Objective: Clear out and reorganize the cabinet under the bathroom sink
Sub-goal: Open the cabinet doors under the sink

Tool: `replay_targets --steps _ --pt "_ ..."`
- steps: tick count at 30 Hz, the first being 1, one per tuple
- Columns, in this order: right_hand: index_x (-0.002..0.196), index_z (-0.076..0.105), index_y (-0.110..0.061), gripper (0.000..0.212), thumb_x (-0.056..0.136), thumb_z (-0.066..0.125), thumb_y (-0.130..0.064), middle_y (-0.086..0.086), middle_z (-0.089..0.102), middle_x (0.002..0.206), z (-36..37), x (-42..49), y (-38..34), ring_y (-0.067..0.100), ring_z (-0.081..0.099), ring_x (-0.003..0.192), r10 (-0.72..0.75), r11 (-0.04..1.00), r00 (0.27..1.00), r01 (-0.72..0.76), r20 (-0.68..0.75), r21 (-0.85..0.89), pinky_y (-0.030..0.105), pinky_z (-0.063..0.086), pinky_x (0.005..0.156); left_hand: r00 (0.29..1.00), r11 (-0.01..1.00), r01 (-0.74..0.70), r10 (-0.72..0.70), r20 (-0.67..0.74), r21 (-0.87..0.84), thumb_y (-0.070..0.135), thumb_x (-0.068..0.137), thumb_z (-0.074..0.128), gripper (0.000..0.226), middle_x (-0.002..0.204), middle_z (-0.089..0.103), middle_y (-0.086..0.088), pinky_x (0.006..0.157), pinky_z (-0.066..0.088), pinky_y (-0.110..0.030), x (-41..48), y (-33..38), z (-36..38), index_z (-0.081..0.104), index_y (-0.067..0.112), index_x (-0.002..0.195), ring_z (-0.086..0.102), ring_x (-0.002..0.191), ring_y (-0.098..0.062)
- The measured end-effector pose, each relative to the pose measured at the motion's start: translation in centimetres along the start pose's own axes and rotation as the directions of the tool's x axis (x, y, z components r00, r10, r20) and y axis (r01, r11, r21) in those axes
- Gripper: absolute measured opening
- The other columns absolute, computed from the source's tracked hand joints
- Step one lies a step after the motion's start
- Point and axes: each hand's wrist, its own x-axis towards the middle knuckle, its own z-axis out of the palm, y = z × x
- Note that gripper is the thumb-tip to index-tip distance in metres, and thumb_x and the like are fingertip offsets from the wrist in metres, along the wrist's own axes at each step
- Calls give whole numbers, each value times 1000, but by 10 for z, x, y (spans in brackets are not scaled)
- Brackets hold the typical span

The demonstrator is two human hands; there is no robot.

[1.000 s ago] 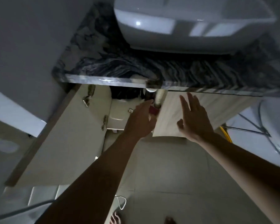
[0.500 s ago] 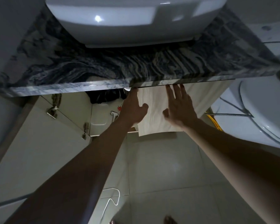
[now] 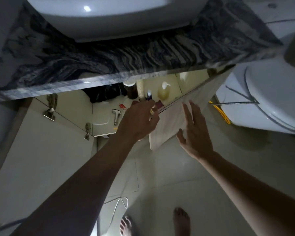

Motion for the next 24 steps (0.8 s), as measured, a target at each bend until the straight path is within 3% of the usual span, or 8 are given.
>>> replay_targets --steps 5,9,12,14,16,18,21,24 --pt "159 7 -24 111 77 64 -73 -5 15 165 38 -85 -10 10 14 150 179 897 957 -255 230 360 37 24 122 984 997 -78 82 158 -27 30 90 58 24 93 69 -3 67 49 -29 -6 37 8 65 15 108 62 75 -20" --pt "157 12 -33 100 80 68 -65 -5 37 158 52 -90 -39 16 43 140 483 601 843 -516 238 610 39 41 113 942 991 -104 126 310 -87 36 87 51 24 75 67 -8 61 50 -33 -11 68 28 62 16 94 62 66 -29" --pt "158 16 -29 80 93 62 -42 0 52 147 44 -95 -38 21 58 125 604 571 775 -585 188 576 34 49 104 933 980 -141 179 312 -141 32 86 55 23 87 70 -6 68 55 -37 -3 86 40 63 19 103 65 72 -23" --pt "159 14 -26 76 97 59 -31 4 54 145 35 -101 -35 23 59 123 608 592 767 -610 204 528 29 46 100 929 970 -149 204 310 -192 28 93 58 42 128 62 -4 86 54 -32 5 93 48 52 23 134 65 93 -16" --pt "159 15 -26 72 99 55 -26 7 55 143 27 -107 -32 25 60 121 621 571 748 -636 232 519 28 46 97 895 954 -257 296 334 -157 25 100 50 55 158 33 -3 107 35 -27 11 103 59 34 19 152 49 126 -17" --pt "157 22 -25 65 100 52 -25 8 57 140 21 -115 -22 26 61 119 639 552 732 -652 239 521 26 46 95 841 914 -398 395 370 -71 24 103 35 50 161 25 -10 116 22 -33 12 116 74 35 10 151 33 143 -28" --pt "140 50 -9 45 101 52 -31 10 67 120 5 -134 12 22 67 100 644 602 735 -659 214 451 0 35 75 820 880 -475 427 380 35 33 100 19 58 160 29 -11 113 30 -49 9 138 98 42 10 148 24 147 -36" --pt "117 61 -6 37 101 52 -38 7 71 98 -18 -152 53 8 63 71 650 607 713 -696 264 384 2 38 59 840 894 -447 409 357 28 37 102 19 57 161 25 -9 117 23 -52 5 162 124 39 14 149 18 150 -31"
